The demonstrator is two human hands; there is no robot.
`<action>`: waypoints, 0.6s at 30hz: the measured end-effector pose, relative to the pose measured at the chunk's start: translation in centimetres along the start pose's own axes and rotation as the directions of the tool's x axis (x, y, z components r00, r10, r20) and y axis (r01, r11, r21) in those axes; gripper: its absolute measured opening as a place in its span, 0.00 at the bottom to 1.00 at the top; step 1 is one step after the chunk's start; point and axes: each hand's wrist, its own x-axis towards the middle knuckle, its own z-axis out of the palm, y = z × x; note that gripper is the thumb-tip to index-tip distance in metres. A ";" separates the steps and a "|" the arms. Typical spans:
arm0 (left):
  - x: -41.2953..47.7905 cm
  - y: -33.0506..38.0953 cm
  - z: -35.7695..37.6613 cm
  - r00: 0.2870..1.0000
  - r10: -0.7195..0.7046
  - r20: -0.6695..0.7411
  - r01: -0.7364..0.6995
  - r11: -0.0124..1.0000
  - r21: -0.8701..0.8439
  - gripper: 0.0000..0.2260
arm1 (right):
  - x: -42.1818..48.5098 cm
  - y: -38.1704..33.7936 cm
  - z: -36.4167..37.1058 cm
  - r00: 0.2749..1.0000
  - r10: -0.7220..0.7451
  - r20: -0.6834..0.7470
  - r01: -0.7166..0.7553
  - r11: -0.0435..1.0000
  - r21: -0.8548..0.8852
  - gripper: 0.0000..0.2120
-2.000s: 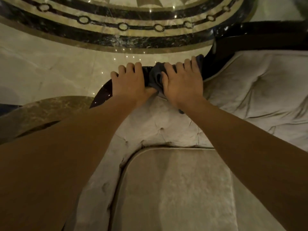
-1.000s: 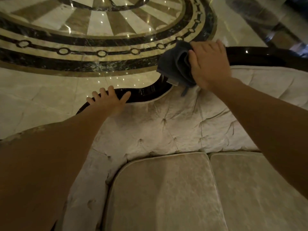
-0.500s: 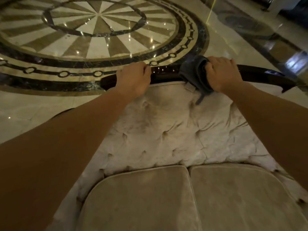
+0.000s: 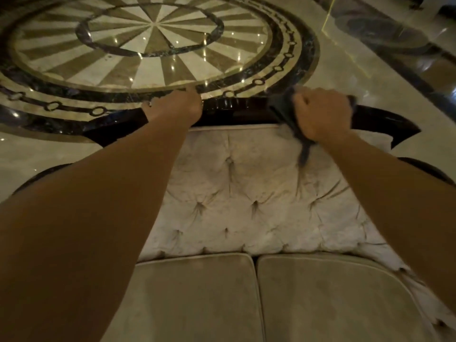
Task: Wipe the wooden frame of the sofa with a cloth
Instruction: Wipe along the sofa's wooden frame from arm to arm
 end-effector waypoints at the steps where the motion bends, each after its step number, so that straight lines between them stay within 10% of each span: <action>1: -0.4 0.0 0.3 0.999 0.008 -0.032 -0.007 1.000 0.029 0.33 | -0.4 1.7 0.1 0.996 0.093 0.008 -0.093 0.996 -0.015 0.24; 5: -1.2 0.3 1.0 0.991 0.007 -0.131 0.005 0.995 0.096 0.33 | 0.2 -3.7 -0.1 0.974 0.221 -0.059 -0.220 0.975 0.014 0.24; 12: -0.7 0.5 1.5 0.979 -0.003 -0.204 0.030 0.991 0.130 0.31 | -0.2 -9.2 0.6 0.978 -0.154 -0.140 0.162 0.985 0.052 0.22; 18: -0.6 0.7 1.5 0.989 0.009 -0.146 0.015 0.987 0.160 0.31 | -0.8 3.7 0.5 0.969 0.247 0.028 -0.245 0.967 -0.076 0.20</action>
